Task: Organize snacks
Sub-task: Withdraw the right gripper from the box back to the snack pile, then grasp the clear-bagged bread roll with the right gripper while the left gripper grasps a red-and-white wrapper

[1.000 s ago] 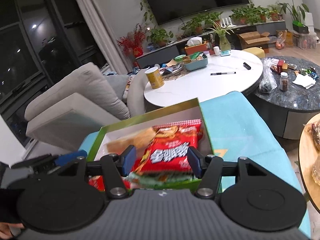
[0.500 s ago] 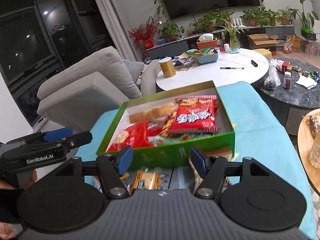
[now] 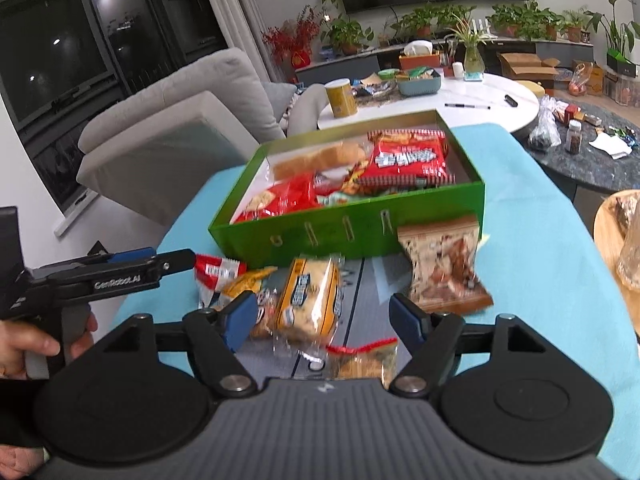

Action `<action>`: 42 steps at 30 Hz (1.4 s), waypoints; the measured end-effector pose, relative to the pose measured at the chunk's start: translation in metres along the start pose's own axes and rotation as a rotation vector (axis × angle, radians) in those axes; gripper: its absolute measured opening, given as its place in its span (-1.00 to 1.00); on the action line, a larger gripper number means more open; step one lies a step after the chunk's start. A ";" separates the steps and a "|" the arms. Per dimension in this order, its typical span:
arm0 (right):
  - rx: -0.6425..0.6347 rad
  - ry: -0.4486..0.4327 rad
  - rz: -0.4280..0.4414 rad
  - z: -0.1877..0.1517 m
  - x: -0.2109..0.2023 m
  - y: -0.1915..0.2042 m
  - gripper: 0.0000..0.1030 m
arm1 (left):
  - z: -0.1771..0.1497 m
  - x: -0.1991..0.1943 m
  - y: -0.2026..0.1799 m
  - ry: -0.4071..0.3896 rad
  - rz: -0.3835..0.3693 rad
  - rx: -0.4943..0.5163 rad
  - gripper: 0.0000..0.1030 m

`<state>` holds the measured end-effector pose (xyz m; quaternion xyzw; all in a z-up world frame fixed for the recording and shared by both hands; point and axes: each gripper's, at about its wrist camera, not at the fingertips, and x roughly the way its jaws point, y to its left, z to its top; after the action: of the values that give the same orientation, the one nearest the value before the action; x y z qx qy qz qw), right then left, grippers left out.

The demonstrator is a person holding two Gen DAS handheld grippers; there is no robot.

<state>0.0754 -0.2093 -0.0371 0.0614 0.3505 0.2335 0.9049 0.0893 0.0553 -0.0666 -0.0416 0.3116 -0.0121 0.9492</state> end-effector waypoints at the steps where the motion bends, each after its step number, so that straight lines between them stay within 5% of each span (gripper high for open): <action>1: -0.001 0.002 -0.004 -0.002 0.000 0.001 0.34 | 0.000 0.002 0.000 0.003 0.001 0.003 0.35; 24: 0.006 0.072 -0.057 -0.030 0.020 -0.010 0.40 | -0.006 0.058 0.001 0.064 0.029 0.095 0.33; 26: 0.008 0.074 -0.061 -0.030 0.020 -0.011 0.40 | -0.005 0.060 0.002 0.066 0.027 0.094 0.28; 28: 0.010 0.074 -0.066 -0.031 0.019 -0.012 0.41 | -0.005 0.062 0.004 0.085 0.003 0.081 -0.03; 42: -0.013 0.103 -0.086 -0.040 0.020 -0.010 0.46 | -0.037 0.012 0.009 0.104 -0.018 0.068 -0.09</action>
<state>0.0657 -0.2108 -0.0817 0.0284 0.3972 0.1995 0.8953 0.0773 0.0613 -0.1046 -0.0115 0.3596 -0.0333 0.9324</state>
